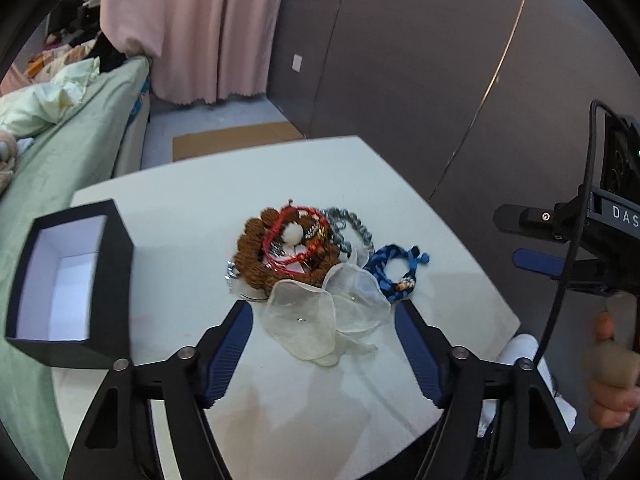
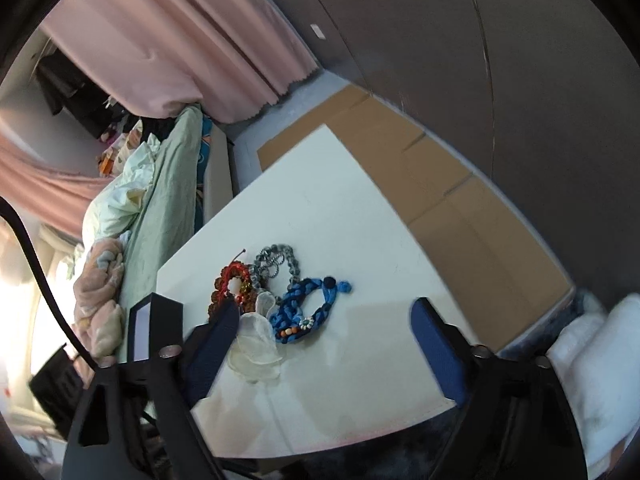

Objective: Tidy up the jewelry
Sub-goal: 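Grasp the white organza pouch with the left gripper while the right gripper grasps the blue braided bracelet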

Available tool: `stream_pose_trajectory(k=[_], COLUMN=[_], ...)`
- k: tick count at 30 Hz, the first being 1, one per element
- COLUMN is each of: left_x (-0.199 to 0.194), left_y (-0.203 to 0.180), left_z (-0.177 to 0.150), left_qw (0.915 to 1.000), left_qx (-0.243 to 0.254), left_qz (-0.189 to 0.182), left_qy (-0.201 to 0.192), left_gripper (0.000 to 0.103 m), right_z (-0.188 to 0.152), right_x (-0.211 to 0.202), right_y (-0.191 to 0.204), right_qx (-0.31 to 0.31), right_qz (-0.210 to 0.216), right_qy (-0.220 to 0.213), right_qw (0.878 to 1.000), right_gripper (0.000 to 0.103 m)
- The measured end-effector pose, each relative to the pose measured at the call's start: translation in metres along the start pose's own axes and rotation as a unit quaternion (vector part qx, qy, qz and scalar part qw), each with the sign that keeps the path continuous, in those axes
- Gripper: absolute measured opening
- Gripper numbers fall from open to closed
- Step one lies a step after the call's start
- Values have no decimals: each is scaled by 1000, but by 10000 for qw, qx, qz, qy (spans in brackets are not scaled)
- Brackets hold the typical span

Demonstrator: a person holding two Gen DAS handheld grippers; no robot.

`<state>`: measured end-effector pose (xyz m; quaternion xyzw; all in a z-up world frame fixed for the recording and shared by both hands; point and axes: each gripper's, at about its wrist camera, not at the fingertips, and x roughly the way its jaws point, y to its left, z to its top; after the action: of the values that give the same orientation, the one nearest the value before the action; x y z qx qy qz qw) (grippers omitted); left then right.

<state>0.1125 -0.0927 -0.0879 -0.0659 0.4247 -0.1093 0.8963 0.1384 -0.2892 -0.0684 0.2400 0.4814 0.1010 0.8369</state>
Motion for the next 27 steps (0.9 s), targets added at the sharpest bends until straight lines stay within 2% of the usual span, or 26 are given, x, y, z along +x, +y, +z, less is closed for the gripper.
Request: stream_pose_trajectory(k=[3, 6, 10, 13, 19, 21, 27], left_x=[14, 27, 42, 37, 11, 4, -11], left_y=[0, -1, 0, 5, 7, 9, 18], left_z=[0, -2, -4, -2, 10, 13, 23], left_qw=[9999, 9996, 9987, 9992, 10000, 9999, 9993], left_qx=[-32, 1, -4, -82, -25, -76, -137], left_qz=[-2, 13, 81, 120, 37, -13, -33], left_qy=[136, 291, 503, 365, -75, -150, -350], left_gripper=[67, 53, 9, 3, 2, 1, 1], right_z=[-5, -13, -20, -22, -24, -25, -27], right_x=[18, 34, 53, 62, 76, 79, 88], right_y=[-7, -12, -14, -13, -14, -16, -12], right_qx=[411, 832, 1157, 1274, 1501, 1585, 1678], right_qz=[123, 421, 587, 681, 725, 734, 748], right_qy=[283, 577, 837, 916, 1012, 1036, 1045], right_qw=[9987, 9940, 9880, 9853, 9808, 9792, 9774], right_gripper=[67, 65, 61, 57, 51, 46, 41])
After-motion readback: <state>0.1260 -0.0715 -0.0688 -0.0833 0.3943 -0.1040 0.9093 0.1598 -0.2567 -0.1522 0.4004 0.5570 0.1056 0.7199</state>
